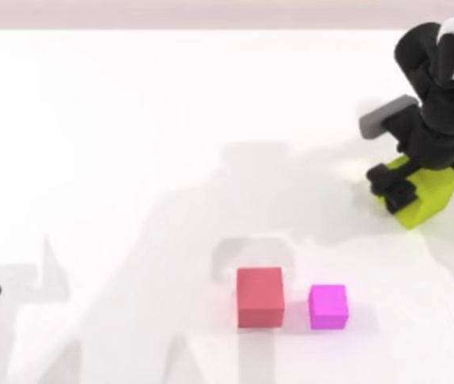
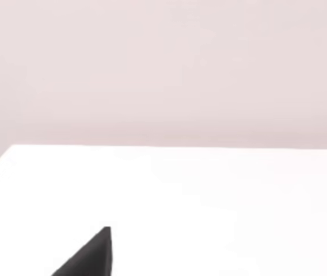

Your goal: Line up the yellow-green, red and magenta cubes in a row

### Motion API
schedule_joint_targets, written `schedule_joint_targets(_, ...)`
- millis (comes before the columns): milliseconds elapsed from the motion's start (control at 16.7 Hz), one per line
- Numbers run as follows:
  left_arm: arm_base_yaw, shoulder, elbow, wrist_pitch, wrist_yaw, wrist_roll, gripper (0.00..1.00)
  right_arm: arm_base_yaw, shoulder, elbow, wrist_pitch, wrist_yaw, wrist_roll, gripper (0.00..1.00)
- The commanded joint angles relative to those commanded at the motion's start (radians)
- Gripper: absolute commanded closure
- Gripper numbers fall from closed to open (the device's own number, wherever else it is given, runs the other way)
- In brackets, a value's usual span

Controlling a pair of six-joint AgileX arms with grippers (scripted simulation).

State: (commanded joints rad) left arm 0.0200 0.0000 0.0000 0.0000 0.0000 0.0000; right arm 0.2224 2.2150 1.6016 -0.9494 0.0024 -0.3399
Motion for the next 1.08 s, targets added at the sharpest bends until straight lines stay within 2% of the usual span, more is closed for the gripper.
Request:
schedule_joint_targets(360,0.000,0.000,0.000,0.000,0.000,0.000,0.00,0.005,-0.059,0.131,-0.200,-0.001,0.000,1.00)
schedule_joint_targets(780,0.000,0.000,0.000,0.000,0.000,0.000,0.00,0.010,-0.064,0.155,-0.225,-0.001,0.014,1.00)
schedule_joint_targets(900,0.000,0.000,0.000,0.000,0.000,0.000,0.00,0.047,-0.045,0.188,-0.240,0.000,0.067,1.00)
schedule_joint_targets(1080,0.000,0.000,0.000,0.000,0.000,0.000,0.00,0.143,0.003,0.271,-0.281,0.002,0.225,1.00)
